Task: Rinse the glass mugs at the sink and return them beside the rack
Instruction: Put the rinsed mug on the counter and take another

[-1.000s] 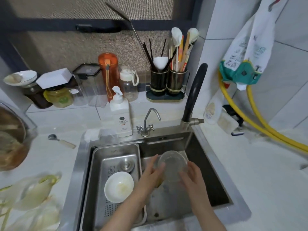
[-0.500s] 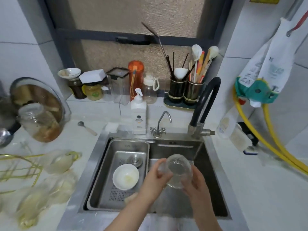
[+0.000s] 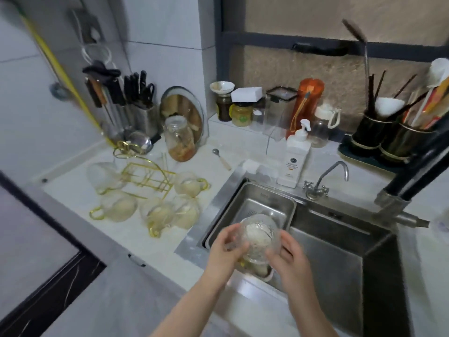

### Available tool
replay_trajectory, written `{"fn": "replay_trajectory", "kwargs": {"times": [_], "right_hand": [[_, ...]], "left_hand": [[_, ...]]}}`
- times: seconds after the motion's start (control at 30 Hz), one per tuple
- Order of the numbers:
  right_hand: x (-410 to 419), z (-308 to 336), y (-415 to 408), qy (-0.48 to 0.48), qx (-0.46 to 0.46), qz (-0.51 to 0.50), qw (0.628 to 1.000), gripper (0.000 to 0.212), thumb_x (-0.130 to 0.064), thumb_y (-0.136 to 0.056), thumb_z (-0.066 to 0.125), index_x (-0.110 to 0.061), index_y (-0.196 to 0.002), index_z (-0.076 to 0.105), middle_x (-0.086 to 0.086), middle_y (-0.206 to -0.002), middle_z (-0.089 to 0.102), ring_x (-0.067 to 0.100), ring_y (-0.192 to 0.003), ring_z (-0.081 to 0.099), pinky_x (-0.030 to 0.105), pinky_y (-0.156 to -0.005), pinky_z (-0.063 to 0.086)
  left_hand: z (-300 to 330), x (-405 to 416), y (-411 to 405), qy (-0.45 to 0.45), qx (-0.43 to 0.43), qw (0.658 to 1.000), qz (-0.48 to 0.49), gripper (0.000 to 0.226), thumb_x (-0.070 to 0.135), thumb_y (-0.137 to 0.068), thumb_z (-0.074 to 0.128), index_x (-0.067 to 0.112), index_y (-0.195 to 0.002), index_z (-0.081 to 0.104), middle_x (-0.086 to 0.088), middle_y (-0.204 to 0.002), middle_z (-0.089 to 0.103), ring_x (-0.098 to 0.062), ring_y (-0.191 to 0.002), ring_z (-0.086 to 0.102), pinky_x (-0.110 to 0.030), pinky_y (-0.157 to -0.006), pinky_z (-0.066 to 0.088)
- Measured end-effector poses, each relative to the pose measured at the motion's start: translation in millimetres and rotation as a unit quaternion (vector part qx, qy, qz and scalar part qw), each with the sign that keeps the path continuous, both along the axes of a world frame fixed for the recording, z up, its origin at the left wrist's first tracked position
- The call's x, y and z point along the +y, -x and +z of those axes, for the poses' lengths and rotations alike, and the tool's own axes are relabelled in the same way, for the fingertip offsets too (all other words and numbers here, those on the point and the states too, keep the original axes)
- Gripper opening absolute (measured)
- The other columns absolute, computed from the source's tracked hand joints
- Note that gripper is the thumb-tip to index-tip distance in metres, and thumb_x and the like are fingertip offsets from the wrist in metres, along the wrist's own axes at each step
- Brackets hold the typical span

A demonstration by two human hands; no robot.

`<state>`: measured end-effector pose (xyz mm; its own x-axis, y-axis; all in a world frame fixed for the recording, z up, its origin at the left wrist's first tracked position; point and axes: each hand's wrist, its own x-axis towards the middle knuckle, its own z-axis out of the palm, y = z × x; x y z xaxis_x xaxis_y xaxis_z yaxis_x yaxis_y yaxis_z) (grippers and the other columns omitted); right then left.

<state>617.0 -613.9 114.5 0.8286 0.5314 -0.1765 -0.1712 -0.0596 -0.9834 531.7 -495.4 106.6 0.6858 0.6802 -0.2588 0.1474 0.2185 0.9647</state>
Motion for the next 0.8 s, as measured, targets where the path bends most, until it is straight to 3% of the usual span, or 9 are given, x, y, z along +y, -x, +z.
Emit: {"fn": "replay_trajectory", "kwargs": {"times": [0.07,0.13,0.2,0.33,0.47,0.53,0.67,0.8], "right_hand": [[20,2,12,-0.007,0.008,0.024,1.000,0.043,0.005,-0.084,0.064,-0.030,-0.107,0.056,-0.021,-0.092,0.062,-0.013,-0.075,0.062,0.010,-0.062,0.051],[44,3,28,-0.013,0.014,0.053,0.998,0.041,0.004,-0.084,0.064,-0.026,-0.110,0.057,-0.017,-0.094,0.065,-0.014,-0.073,0.063,0.008,-0.058,0.049],[67,4,45,-0.016,0.015,0.077,0.997,0.042,0.003,-0.084,0.065,-0.025,-0.114,0.056,-0.016,-0.099,0.065,-0.014,-0.078,0.063,0.012,-0.064,0.051],[115,6,81,-0.021,0.007,0.138,0.990,0.041,0.000,-0.084,0.067,-0.029,-0.113,0.062,-0.013,-0.100,0.072,-0.001,-0.097,0.066,0.030,-0.088,0.053],[172,6,131,-0.030,0.011,0.173,0.984,0.042,-0.002,-0.084,0.067,-0.038,-0.106,0.059,-0.008,-0.114,0.066,0.009,-0.108,0.062,0.030,-0.085,0.053],[200,7,156,-0.031,0.008,0.187,0.982,0.044,-0.005,-0.083,0.069,-0.040,-0.107,0.057,-0.008,-0.118,0.065,0.011,-0.111,0.061,0.037,-0.093,0.052],[254,9,197,-0.036,-0.002,0.201,0.979,0.043,-0.001,-0.084,0.066,-0.041,-0.097,0.060,-0.026,-0.093,0.071,-0.003,-0.093,0.066,0.035,-0.089,0.051],[296,7,228,-0.029,-0.002,0.195,0.980,0.044,-0.002,-0.083,0.068,-0.041,-0.100,0.059,-0.023,-0.097,0.070,0.003,-0.100,0.065,0.040,-0.095,0.051]], "left_hand": [[1,14,19,0.004,-0.003,0.999,0.035,0.039,0.013,-0.080,0.074,0.025,-0.114,0.059,-0.004,-0.110,0.062,-0.020,-0.101,0.060,-0.030,-0.083,0.052],[1,31,41,0.013,-0.002,0.997,0.071,0.042,0.018,-0.076,0.076,0.027,-0.114,0.060,-0.004,-0.108,0.063,-0.020,-0.097,0.061,-0.030,-0.080,0.053],[3,48,63,0.023,0.000,0.994,0.103,0.048,0.026,-0.070,0.076,0.030,-0.115,0.060,-0.004,-0.107,0.062,-0.020,-0.093,0.062,-0.029,-0.075,0.053],[6,87,111,0.034,-0.017,0.988,0.149,0.040,0.017,-0.081,0.072,0.032,-0.117,0.060,-0.004,-0.107,0.063,-0.014,-0.081,0.064,-0.023,-0.070,0.052],[12,135,168,0.027,-0.021,0.983,0.179,0.039,0.019,-0.082,0.071,0.033,-0.117,0.059,-0.007,-0.112,0.062,-0.012,-0.078,0.064,-0.021,-0.070,0.052],[16,161,195,0.012,-0.017,0.982,0.188,0.038,0.021,-0.083,0.070,0.036,-0.116,0.060,-0.005,-0.111,0.062,-0.011,-0.077,0.063,-0.022,-0.074,0.052],[18,211,239,0.003,-0.010,0.979,0.203,0.039,0.022,-0.080,0.072,0.040,-0.113,0.060,-0.004,-0.109,0.061,-0.014,-0.080,0.061,-0.028,-0.079,0.051],[18,252,270,-0.008,-0.009,0.979,0.201,0.040,0.024,-0.079,0.073,0.038,-0.114,0.060,-0.003,-0.112,0.062,-0.014,-0.085,0.062,-0.027,-0.078,0.050]]}}
